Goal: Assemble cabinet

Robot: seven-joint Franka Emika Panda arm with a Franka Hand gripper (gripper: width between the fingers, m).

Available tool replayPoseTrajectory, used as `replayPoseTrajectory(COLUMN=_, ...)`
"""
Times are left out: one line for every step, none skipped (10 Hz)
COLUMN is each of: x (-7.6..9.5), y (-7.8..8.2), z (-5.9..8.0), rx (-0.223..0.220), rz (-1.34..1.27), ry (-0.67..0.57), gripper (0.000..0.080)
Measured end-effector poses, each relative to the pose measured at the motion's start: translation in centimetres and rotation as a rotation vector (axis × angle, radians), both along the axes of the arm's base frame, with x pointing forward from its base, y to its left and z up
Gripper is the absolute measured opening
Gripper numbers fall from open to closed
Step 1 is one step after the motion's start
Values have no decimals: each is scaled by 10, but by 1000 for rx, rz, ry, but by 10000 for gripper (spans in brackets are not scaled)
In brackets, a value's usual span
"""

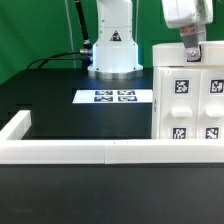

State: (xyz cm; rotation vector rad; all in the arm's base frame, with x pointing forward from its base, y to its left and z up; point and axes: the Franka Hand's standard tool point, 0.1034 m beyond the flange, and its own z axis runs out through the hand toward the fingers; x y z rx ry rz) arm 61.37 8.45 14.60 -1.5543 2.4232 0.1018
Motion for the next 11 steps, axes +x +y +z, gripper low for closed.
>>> replayPoseTrajectory(x=0, y=0, z=0, rx=5, rz=-8, ry=1, gripper=543)
replayPoseTrajectory(x=0, y=0, z=0, rx=7, rz=-7, ry=0, gripper=543)
replayPoseTrajectory(x=0, y=1, z=0, rx=7, rz=1, ry=-1, gripper=543)
replayPoseTrajectory(x=0, y=1, z=0, rx=1, rz=46, ry=-7, gripper=653)
replayPoseTrajectory(x=2, y=2, z=4, rx=-2, rz=87, ry=-26, gripper=753)
replayPoseTrajectory(x=3, y=3, z=8, rx=2, rz=112, ry=-42, gripper=786)
replayPoseTrajectory(x=4, y=3, z=10, rx=6, rz=147, ry=-57, gripper=796)
replayPoseTrajectory(x=5, y=4, z=15, rx=12, rz=152, ry=-68, gripper=796)
replayPoseTrajectory(x=7, y=4, z=23, rx=20, rz=162, ry=-86, gripper=796)
replayPoseTrajectory(x=9, y=5, z=25, rx=24, rz=171, ry=-95, gripper=797)
replayPoseTrajectory(x=8, y=5, z=23, rx=19, rz=191, ry=-96, gripper=797)
